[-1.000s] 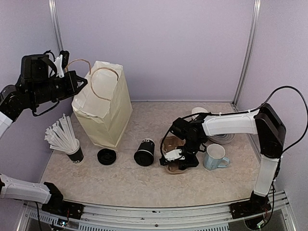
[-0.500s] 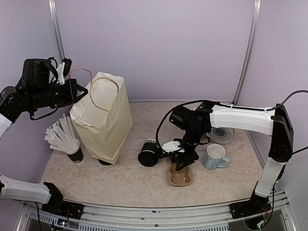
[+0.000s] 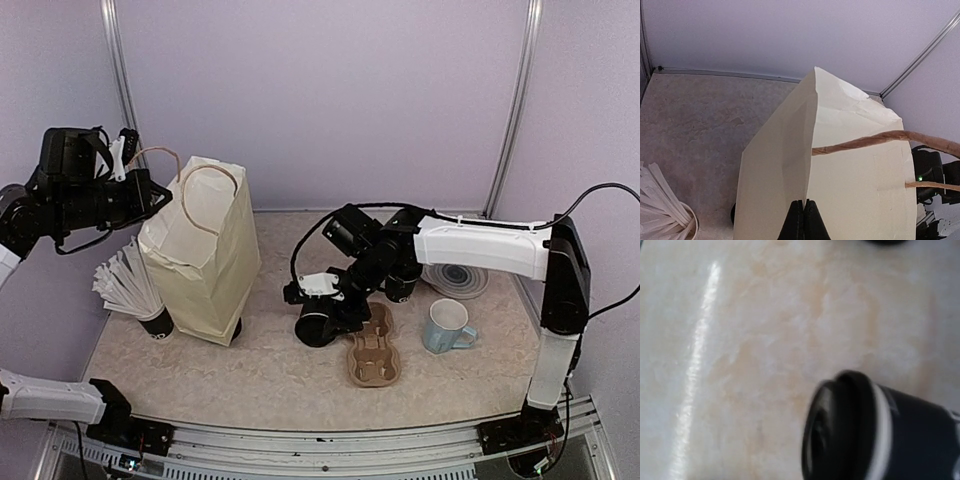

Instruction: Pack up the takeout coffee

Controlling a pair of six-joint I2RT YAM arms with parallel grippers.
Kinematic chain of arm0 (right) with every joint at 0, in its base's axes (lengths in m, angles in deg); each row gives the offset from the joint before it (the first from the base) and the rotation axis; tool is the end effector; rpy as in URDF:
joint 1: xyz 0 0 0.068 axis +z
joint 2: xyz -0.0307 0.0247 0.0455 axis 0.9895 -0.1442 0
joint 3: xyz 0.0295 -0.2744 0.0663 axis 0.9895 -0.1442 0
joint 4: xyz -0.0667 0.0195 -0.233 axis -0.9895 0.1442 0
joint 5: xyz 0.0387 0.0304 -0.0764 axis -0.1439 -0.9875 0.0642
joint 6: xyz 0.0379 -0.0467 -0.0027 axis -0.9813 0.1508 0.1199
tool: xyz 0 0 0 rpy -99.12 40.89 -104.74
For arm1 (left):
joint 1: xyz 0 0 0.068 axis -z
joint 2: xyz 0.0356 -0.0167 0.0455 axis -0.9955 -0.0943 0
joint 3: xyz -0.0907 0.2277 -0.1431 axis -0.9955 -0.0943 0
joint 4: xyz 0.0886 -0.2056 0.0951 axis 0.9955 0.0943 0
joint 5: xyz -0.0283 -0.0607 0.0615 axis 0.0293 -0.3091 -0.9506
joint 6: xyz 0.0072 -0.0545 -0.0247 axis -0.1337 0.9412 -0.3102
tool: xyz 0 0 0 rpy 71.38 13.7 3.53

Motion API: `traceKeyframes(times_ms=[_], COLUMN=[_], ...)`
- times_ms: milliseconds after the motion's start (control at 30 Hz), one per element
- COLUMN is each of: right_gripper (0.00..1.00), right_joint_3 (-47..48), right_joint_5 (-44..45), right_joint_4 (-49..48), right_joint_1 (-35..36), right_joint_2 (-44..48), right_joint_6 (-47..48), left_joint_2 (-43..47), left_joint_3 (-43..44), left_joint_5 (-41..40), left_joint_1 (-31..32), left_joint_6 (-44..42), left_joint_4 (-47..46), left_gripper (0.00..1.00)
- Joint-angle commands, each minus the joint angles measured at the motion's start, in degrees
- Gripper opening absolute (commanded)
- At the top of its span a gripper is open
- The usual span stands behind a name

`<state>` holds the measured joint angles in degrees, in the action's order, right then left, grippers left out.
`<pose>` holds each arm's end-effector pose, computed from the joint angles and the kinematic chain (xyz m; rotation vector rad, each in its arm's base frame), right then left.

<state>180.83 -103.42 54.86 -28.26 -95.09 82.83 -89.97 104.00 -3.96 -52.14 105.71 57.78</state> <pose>0.2232 0.3272 0.2632 -1.9872 1.7804 0.5606 0.1437 -0.0853 0.4413 -0.0170 2.0624 -0.5648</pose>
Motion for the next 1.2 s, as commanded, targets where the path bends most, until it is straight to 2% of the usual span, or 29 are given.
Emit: traceKeyframes(times_ms=[0,67,167,333,500,867,1167], right_gripper=[0.77,0.86,0.90,0.98,0.99,0.99,1.00], right_joint_3=[-6.03,-7.73,-7.76,-5.01,-2.85,-2.83,-3.26], right_joint_5=[8.09,10.09,13.09,14.74,17.31,19.88,25.73], right_joint_4=[-4.32,-5.97,-5.88,-4.89,-1.98,-6.63,-10.48], right_joint_1=[4.12,4.07,3.87,3.74,3.93,4.03,4.38], right_joint_2=[3.53,5.06,5.21,2.86,-1.01,-6.10,-9.17], right_joint_6=[10.12,15.01,21.90,27.82,29.43,28.50,29.73], left_joint_2=[1.60,1.45,1.50,2.59,3.34,3.59,4.25], left_joint_3=[-0.96,-1.20,-1.86,-3.26,-3.86,-4.86,-6.46], left_joint_5=[0.39,1.36,2.37,2.48,2.37,2.80,3.11], left_joint_1=[-2.15,-2.94,-3.31,-3.35,-3.60,-3.79,-3.95], left_joint_6=[-0.82,-1.14,-1.13,-0.89,-0.91,-1.13,-0.88], left_joint_4=[0.31,0.52,0.12,-0.38,-0.17,-0.83,-1.68], left_gripper=[0.00,0.00,0.00,0.00,0.00,0.00,0.00])
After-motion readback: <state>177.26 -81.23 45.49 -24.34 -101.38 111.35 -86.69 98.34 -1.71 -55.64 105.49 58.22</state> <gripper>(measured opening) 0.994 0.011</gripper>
